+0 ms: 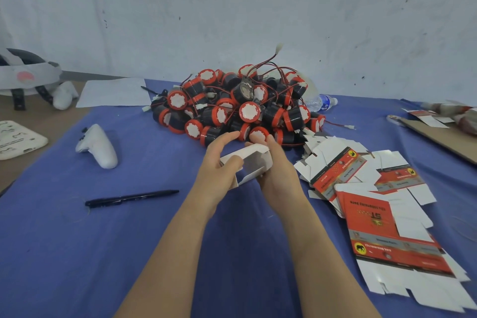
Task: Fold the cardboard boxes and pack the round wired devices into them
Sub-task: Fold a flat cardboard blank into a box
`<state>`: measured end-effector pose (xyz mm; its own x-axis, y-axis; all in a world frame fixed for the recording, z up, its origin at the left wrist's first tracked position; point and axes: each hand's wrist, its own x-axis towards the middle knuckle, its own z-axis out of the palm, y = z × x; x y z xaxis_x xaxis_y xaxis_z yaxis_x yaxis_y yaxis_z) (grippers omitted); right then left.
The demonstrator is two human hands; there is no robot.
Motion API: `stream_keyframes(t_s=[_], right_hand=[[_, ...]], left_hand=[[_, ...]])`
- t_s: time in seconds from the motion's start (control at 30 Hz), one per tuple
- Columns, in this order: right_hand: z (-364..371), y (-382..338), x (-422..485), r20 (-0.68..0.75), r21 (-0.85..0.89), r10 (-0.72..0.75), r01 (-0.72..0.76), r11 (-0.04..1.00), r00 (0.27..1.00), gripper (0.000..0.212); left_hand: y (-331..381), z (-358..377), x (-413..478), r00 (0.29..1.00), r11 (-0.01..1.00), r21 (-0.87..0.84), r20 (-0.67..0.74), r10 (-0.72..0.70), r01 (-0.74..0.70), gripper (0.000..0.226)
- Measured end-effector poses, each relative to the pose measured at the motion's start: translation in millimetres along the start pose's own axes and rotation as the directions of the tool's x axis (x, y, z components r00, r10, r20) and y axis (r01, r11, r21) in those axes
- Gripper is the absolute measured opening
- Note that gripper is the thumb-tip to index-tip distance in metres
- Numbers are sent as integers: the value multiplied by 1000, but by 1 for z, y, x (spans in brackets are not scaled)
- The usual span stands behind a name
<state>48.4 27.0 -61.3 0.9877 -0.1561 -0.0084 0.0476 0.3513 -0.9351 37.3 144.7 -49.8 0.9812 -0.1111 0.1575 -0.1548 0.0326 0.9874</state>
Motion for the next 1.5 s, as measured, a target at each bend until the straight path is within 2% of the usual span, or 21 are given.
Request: stream_keyframes(t_s=[0.17, 0.27, 0.33, 0.37, 0.5, 0.67, 0.73, 0.77, 0.8, 0.87, 0.97, 1.03, 1.13, 1.2, 1.33, 1.43, 1.5], right_hand=[[-3, -2, 3, -30, 50, 94, -93, 994, 995, 22], [-3, 1, 1, 5, -118, 62, -61, 991, 998, 26], [-8, 3, -1, 123, -268, 26, 8, 963, 992, 32], [-11, 2, -2, 164, -276, 27, 19, 961, 986, 36], [-17, -2, -3, 155, -22, 31, -28, 999, 987, 23], [-7, 1, 1, 59, -41, 100, -97, 994, 993, 47], [-7, 3, 3, 74, -39, 108, -105, 994, 991, 31], [-10, 4, 4, 97, -85, 88, -80, 993, 991, 20], [-13, 5, 2, 145, -165, 61, -36, 986, 988, 17], [-21, 5, 0, 276, -303, 51, 37, 952, 960, 31], [-27, 1, -3, 342, -354, 163, -33, 935, 925, 64], [-29, -1, -4, 345, -325, 218, -102, 940, 913, 66], [-32, -1, -3, 344, -305, 225, -118, 945, 912, 65], [-32, -2, -3, 353, -243, 229, -147, 959, 907, 65], [-31, -6, -3, 371, 5, 283, -307, 952, 884, 42], [-34, -6, -4, 426, 175, 312, -416, 893, 849, 42], [-37, -4, -4, 451, 182, 300, -416, 891, 841, 46]], left_hand=[[-1, -2, 3, 998, 998, -31, -31, -51, 50, 52], [-3, -2, 6, 996, 998, -20, -68, -62, 60, 52], [-5, -4, 8, 994, 997, -21, -86, -70, 68, 52], [-6, -5, 9, 992, 996, -39, -97, -78, 75, 51], [-11, -10, 13, 983, 989, -102, -143, -118, 104, 51], [-11, -9, 14, 976, 990, -53, -170, -135, 127, 49], [-11, -9, 14, 976, 991, -43, -173, -135, 129, 49], [-11, -9, 14, 975, 991, -37, -178, -131, 126, 48], [-11, -9, 13, 975, 992, -27, -183, -123, 121, 48], [-11, -9, 12, 978, 995, -11, -184, -97, 97, 47], [-9, -11, 10, 989, 998, 8, -134, -58, 60, 50], [-8, -12, 8, 998, 999, 38, -52, -32, 34, 51], [-8, -11, 7, 1000, 997, 76, 10, 6, -7, 51], [-9, -9, 7, 999, 994, 100, -5, 40, -40, 50], [-9, -8, 7, 992, 984, 138, -44, 116, -109, 51], [-11, -10, 8, 989, 982, 136, -51, 138, -130, 50], [-11, -12, 9, 989, 987, 103, -75, 127, -119, 49]])
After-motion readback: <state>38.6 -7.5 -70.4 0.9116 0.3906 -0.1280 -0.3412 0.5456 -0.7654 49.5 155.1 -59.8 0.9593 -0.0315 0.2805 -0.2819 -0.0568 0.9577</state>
